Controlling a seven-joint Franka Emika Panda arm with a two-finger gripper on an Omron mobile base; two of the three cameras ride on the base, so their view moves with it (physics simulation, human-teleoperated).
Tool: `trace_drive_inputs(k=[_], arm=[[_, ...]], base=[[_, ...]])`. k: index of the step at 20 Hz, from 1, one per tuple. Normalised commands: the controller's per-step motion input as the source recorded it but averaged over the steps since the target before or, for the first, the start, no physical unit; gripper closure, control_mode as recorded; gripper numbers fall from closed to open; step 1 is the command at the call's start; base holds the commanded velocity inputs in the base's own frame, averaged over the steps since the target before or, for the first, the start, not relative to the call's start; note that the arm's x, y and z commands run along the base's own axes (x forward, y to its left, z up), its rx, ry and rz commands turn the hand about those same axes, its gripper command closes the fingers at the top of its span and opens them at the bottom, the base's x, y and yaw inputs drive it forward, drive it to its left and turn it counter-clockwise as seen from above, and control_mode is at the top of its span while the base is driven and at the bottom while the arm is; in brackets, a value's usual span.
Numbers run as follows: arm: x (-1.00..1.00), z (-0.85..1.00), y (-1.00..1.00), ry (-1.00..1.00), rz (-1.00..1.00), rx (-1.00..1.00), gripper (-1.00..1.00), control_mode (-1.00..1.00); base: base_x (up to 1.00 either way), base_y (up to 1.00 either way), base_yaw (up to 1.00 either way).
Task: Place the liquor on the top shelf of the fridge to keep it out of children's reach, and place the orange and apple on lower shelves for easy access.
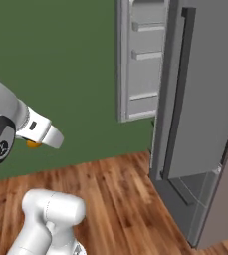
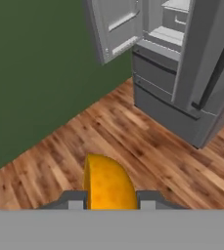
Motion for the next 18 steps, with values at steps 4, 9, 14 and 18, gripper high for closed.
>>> trace_drive_inputs(k=[4,9,14,18], arm=[[0.00,0.00,0.00,0.00,0.00,0.00,1.00,1.00],[0.00,0.00,0.00,0.00,0.00,0.00,1.00,1.00],[0.00,0.00,0.00,0.00,0.00,0.00,1.00,1.00],[0.00,0.00,0.00,0.00,0.00,0.00,1.00,1.00]], base=[[0.67,0.00,-0.36],[0.66,0.00,-0.36],[0.63,0.00,-0.36],[0.58,0.03,-0.35]])
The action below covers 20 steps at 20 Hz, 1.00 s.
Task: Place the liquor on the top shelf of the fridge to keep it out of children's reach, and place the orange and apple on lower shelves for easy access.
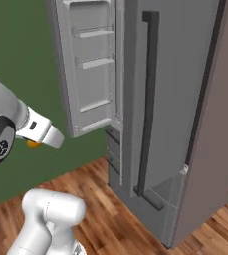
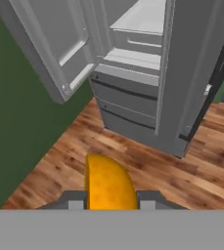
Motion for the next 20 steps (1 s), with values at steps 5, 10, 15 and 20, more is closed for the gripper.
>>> trace_drive_inputs(k=[5,10,15,20], arm=[[0.00,0.00,0.00,0.00,0.00,0.00,1.00,1.00],[0.00,0.00,0.00,0.00,0.00,0.00,1.00,1.00],[0.00,0.00,0.00,0.00,0.00,0.00,1.00,1.00],[0.00,0.00,0.00,0.00,0.00,0.00,1.00,1.00]], base=[[0.52,0.18,-0.35],[0.48,0.39,-0.35],[0.42,0.50,-0.33],[0.44,0.40,-0.33]])
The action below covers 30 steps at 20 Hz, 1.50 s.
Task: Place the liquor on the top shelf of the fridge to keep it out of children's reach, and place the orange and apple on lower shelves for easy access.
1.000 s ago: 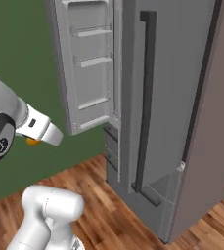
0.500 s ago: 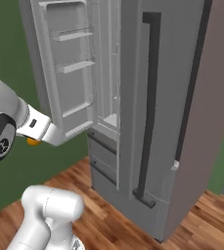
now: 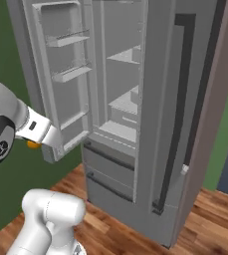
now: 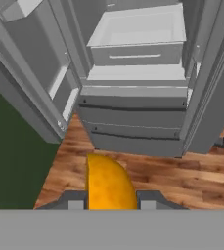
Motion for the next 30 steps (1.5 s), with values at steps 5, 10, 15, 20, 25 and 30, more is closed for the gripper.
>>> trace_drive_inputs(k=[5,10,15,20,25,30], arm=[[0.00,0.00,0.00,0.00,0.00,0.00,1.00,1.00],[0.00,0.00,0.00,0.00,0.00,0.00,1.00,1.00],[0.00,0.00,0.00,0.00,0.00,0.00,1.00,1.00],[0.00,0.00,0.00,0.00,0.00,0.00,1.00,1.00],[0.00,0.00,0.00,0.00,0.00,0.00,1.00,1.00],[0.00,0.00,0.00,0.00,0.00,0.00,1.00,1.00]], base=[[0.44,0.23,-0.32],[0.40,0.17,-0.30],[0.39,0.30,-0.29],[0.38,0.35,-0.27],[0.29,0.33,-0.22],[0.32,0.14,-0.15]])
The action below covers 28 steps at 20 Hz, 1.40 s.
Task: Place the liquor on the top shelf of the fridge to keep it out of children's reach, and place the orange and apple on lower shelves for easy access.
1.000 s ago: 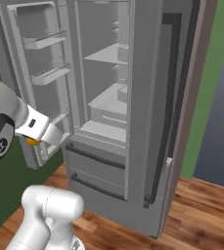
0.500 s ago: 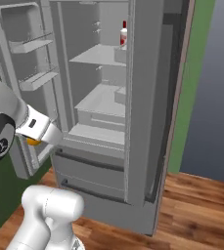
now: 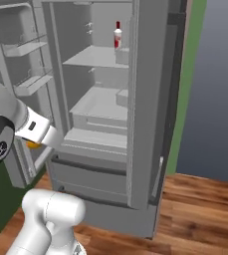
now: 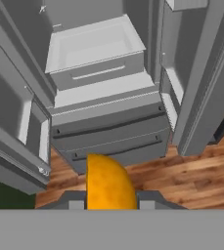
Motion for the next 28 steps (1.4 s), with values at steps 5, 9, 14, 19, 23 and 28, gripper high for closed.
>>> trace_drive_inputs(k=[5,9,14,19,23,28], arm=[[0.00,0.00,0.00,0.00,0.00,0.00,1.00,1.00],[0.00,0.00,0.00,0.00,0.00,0.00,1.00,1.00],[0.00,0.00,0.00,0.00,0.00,0.00,1.00,1.00],[0.00,0.00,0.00,0.00,0.00,0.00,1.00,1.00],[0.00,0.00,0.00,0.00,0.00,0.00,1.00,1.00],[0.00,0.00,0.00,0.00,0.00,0.00,1.00,1.00]], base=[[0.47,0.00,-0.08],[0.59,0.03,-0.04],[0.60,0.11,-0.02],[0.52,0.19,-0.01],[0.47,0.27,0.00],[0.42,0.29,0.00]])
